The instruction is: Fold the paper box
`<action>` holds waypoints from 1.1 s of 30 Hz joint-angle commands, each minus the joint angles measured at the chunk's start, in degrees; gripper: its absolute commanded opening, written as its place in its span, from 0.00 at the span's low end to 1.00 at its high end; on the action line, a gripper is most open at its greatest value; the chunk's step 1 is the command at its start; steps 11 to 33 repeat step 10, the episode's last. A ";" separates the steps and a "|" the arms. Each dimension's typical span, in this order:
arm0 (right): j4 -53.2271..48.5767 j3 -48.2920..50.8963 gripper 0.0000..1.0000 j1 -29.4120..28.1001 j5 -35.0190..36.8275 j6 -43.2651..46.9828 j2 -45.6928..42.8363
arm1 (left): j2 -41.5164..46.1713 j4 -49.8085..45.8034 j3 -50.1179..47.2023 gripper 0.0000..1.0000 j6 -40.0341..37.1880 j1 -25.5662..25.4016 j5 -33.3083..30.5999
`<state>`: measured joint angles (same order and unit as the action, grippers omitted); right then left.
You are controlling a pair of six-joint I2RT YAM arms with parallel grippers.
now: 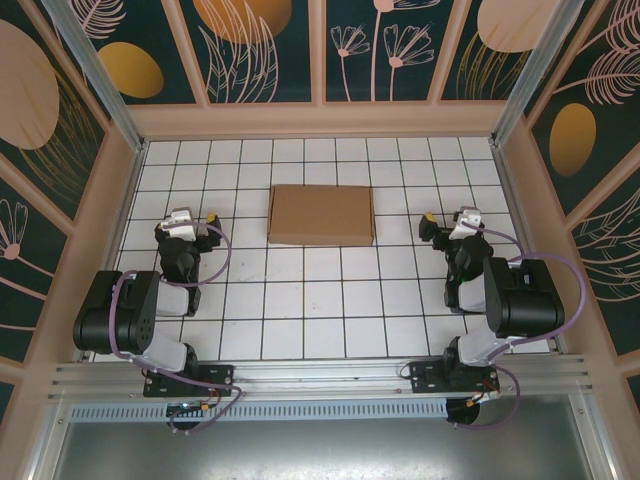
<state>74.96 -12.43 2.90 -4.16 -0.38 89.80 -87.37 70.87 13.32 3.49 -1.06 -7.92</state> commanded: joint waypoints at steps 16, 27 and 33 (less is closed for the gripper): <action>0.79 -0.14 0.99 -0.37 0.77 -0.41 -0.22 | 0.34 1.75 0.32 0.99 0.56 0.38 0.38; 0.79 -0.14 0.99 -0.37 0.77 -0.41 -0.22 | 0.34 1.75 0.32 0.99 0.56 0.38 0.38; 0.79 -0.14 0.99 -0.37 0.77 -0.41 -0.22 | 0.34 1.75 0.32 0.99 0.56 0.38 0.38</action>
